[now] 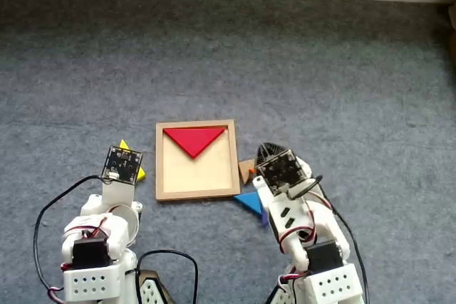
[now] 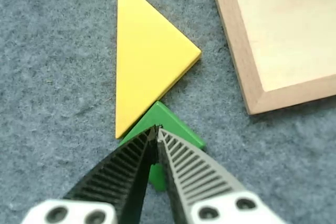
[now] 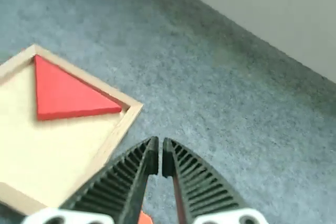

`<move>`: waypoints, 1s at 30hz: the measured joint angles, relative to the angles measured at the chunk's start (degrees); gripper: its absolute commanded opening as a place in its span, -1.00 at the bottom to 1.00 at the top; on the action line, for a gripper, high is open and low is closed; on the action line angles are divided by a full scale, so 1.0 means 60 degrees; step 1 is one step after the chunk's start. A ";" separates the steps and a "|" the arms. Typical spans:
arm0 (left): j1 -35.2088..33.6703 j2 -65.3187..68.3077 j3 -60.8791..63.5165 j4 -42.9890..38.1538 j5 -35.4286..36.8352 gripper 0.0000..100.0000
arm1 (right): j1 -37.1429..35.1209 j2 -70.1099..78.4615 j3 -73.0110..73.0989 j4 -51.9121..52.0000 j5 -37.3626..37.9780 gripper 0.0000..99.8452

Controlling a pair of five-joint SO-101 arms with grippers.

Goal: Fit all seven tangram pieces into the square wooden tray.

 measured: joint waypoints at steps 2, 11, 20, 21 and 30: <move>0.0000 0.0000 0.0000 0.0000 0.0000 -0.95 | 0.0234 -0.0498 0.0000 0.0498 -0.0498 -0.95; 0.0205 0.0000 0.0000 0.0000 0.0000 -0.96 | 0.0337 -0.1231 0.0000 0.2608 -0.1934 -0.95; -0.0249 -0.0029 -0.0366 0.0000 0.0000 -0.96 | 0.0322 -0.1231 0.0000 0.4527 -0.2403 -0.95; -0.0469 -0.0029 -0.0718 0.0000 0.0000 -0.96 | 0.0322 -0.1231 0.0000 0.4674 -0.2403 -0.95; -0.1817 -0.0029 -0.3795 0.0000 -0.0718 -0.95 | 0.0322 -0.1231 0.0000 0.5055 -0.2403 -0.96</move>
